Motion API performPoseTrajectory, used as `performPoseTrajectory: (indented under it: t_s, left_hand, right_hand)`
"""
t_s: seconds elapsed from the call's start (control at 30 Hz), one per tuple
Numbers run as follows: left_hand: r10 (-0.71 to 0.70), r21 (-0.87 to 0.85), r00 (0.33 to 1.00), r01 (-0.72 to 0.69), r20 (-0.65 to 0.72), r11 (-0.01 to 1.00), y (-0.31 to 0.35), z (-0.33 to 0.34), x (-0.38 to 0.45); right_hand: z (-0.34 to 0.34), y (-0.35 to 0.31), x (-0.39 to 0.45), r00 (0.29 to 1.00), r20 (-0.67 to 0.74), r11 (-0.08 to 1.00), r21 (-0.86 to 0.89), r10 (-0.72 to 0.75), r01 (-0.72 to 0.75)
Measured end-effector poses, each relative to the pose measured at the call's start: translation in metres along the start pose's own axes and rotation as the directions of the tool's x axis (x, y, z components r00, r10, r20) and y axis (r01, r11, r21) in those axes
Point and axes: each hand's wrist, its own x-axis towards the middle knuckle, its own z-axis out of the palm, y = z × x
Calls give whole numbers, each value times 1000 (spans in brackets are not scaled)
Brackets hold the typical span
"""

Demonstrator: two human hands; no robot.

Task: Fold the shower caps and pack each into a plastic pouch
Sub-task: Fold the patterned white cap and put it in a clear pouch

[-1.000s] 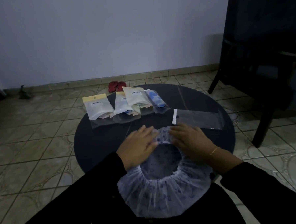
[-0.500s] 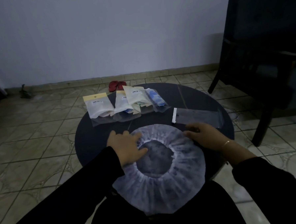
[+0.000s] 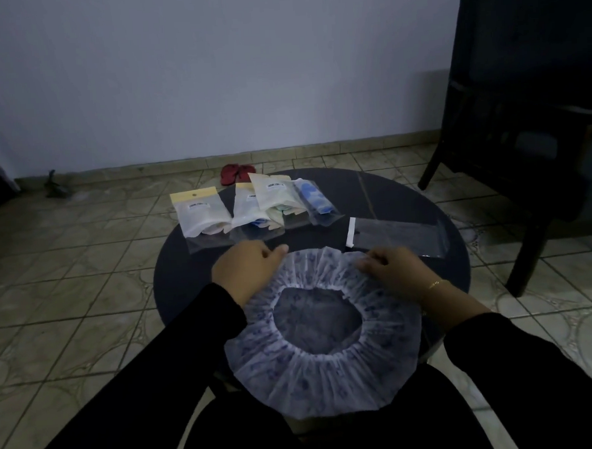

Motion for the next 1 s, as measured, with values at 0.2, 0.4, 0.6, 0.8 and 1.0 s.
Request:
performPoseTrajectory:
  t_s: [0.2, 0.4, 0.6, 0.8, 1.0]
  left_hand:
    - [-120, -251, 991, 131, 56, 959, -21, 29, 17]
    - [-206, -118, 978, 202, -23, 972, -30, 36, 19]
    - [103, 17, 956, -103, -275, 995, -7, 16, 6]
    - [5, 225, 771, -192, 637, 955, 1, 17, -20]
    - [109, 203, 736, -321, 668, 925, -21, 13, -17]
  right_hand:
    - [7, 6, 6, 998, -59, 999, -22, -26, 24]
    - [8, 22, 15, 991, -131, 967, -246, 37, -68]
    - [6, 3, 5, 922, -303, 847, -530, -242, 48]
    - [28, -5, 3, 915, 272, 674, -619, -296, 402]
    - [38, -1, 0, 946, 249, 711, -626, -205, 319]
